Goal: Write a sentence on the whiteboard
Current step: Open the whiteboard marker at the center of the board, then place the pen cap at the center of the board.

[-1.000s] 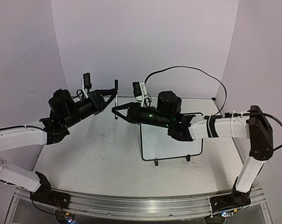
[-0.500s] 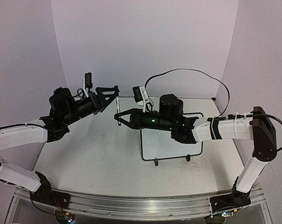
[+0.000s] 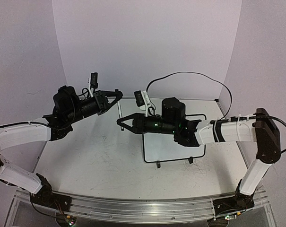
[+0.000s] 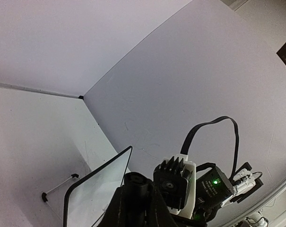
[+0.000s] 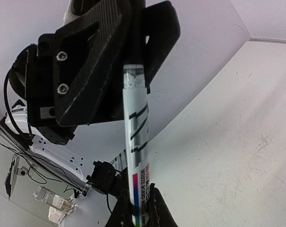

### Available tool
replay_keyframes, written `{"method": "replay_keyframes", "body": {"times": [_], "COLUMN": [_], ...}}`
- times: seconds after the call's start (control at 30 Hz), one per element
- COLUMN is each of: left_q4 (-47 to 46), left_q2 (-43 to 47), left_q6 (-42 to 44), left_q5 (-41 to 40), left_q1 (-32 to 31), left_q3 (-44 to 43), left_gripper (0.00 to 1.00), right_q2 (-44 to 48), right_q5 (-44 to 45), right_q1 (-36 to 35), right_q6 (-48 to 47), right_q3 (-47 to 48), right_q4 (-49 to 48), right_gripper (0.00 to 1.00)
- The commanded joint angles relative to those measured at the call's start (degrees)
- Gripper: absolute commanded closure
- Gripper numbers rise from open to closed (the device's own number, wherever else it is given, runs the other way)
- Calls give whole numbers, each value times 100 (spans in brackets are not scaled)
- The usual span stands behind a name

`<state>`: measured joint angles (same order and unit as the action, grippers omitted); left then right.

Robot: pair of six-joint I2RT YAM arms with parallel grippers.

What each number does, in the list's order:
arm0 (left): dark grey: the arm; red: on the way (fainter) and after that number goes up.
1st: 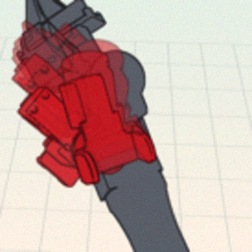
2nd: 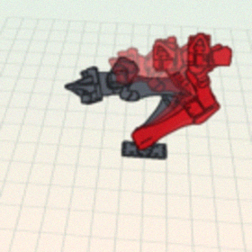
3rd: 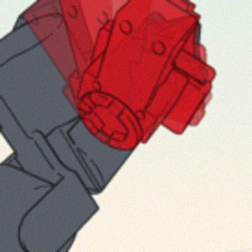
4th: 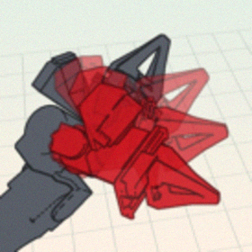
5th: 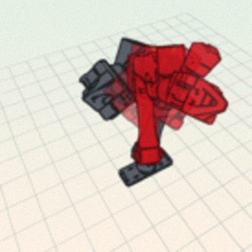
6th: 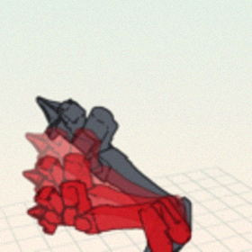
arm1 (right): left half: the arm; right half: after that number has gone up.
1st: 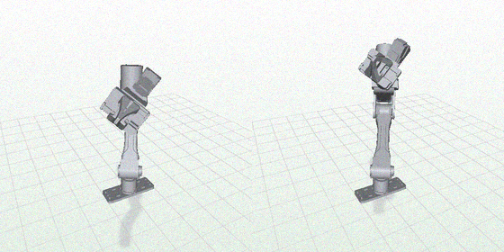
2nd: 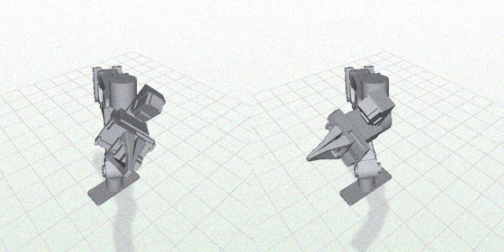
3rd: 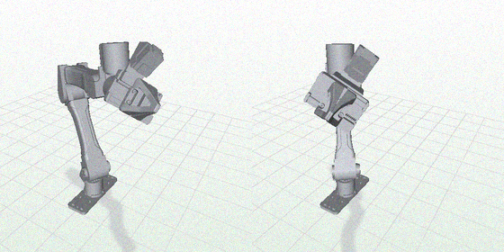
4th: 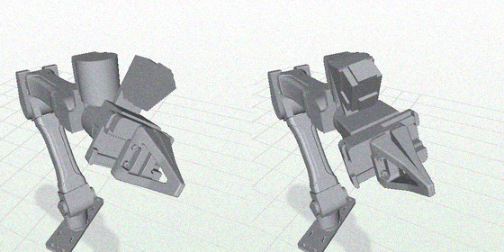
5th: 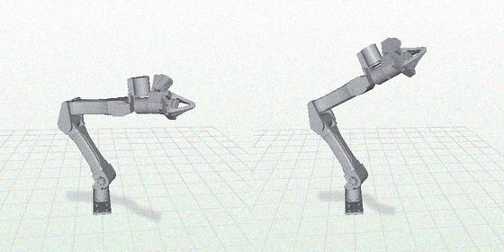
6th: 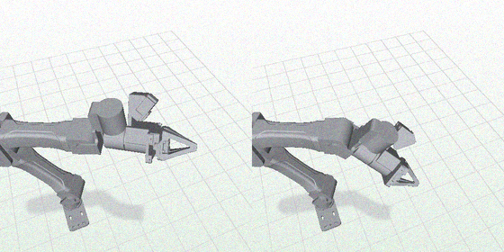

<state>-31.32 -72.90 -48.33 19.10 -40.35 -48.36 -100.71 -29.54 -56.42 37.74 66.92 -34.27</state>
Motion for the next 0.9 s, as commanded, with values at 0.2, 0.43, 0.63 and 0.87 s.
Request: {"method": "replay_keyframes", "body": {"times": [0.2,0.43,0.63,0.87], "left_q4": [295,1453,3787,4502], "left_q2": [368,-3,-1110,-1743], "left_q6": [16,494,1218,1242], "left_q5": [-92,-392,-1125,-2859], "left_q1": [832,1030,953,-39], "left_q3": [40,50,-123,117], "left_gripper": [100,100,100,99], "right_q2": [314,523,964,1138], "right_q5": [32,741,1849,2274], "right_q1": [-329,-445,-445,-440], "right_q6": [48,-2,-694,-1072], "right_q3": [-904,-1258,-945,-751], "right_q4": [-81,320,1491,1812], "right_gripper": [100,100,100,100]}}
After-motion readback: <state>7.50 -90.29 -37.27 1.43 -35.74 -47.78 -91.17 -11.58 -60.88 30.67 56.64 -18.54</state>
